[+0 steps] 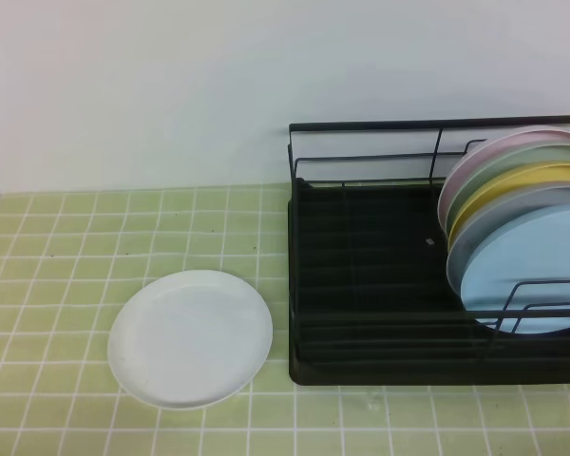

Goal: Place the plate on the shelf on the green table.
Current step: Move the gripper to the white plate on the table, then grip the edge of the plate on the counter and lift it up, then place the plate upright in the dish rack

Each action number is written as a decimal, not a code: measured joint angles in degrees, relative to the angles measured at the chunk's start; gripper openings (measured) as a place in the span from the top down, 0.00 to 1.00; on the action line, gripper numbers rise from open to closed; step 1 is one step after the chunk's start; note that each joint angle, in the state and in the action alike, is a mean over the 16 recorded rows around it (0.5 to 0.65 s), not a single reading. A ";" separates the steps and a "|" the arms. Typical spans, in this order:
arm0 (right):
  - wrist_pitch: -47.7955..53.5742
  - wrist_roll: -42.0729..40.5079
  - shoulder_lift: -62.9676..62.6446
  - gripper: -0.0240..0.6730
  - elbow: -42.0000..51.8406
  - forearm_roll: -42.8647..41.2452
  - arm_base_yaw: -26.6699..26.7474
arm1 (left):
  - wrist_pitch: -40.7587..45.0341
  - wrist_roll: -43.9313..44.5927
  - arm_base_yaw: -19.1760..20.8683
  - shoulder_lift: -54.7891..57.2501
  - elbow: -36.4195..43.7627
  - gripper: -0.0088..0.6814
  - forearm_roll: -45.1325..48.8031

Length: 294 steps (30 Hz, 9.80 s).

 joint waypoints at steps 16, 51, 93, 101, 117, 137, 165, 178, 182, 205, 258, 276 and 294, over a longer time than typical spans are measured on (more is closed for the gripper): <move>0.02 0.00 0.00 0.97 0.00 0.00 -0.09 | 0.00 0.08 0.00 0.00 0.00 0.99 0.00; 0.13 0.00 0.26 0.97 0.00 0.00 -0.09 | 0.00 0.11 0.00 0.00 0.00 0.99 0.00; -36.24 0.13 0.26 0.97 0.00 0.35 -0.09 | -35.84 0.71 0.00 0.10 0.00 0.99 6.70; -36.06 0.00 0.26 0.97 -0.02 0.48 -0.09 | -30.41 -1.69 0.00 0.10 -1.72 0.99 3.43; -29.23 1.69 0.32 0.97 -3.67 0.08 -0.09 | -17.31 -1.52 0.00 0.10 -14.82 0.99 0.93; 8.71 -10.48 19.62 0.97 -21.40 0.30 -0.09 | 7.41 -1.20 0.00 14.49 -27.03 0.99 -1.69; 8.48 -10.54 29.97 0.97 -21.55 2.64 -0.09 | 30.97 12.29 0.00 85.52 -63.82 0.31 -21.09; 9.04 -10.54 29.97 0.97 -21.55 2.85 -0.09 | 28.89 12.86 0.00 101.27 -68.63 0.36 -20.98; 9.14 -10.54 29.97 0.97 -21.55 3.08 -0.09 | 28.48 12.91 0.00 103.68 -68.73 0.41 -21.24; 9.00 -10.54 29.97 0.97 -21.55 4.14 -0.09 | 27.18 14.24 0.00 111.09 -68.97 0.60 -23.73; 15.17 -58.25 29.97 0.33 -37.43 80.21 0.01 | 7.01 44.66 -27.34 72.93 -74.30 0.99 -58.78; 12.50 -64.94 29.97 0.84 -38.40 84.71 0.01 | -4.36 55.43 -48.14 72.86 -73.90 0.83 -61.47; 9.77 -77.87 34.43 0.97 -47.12 68.24 0.01 | -1.04 69.73 -48.69 67.50 -73.90 0.50 -71.78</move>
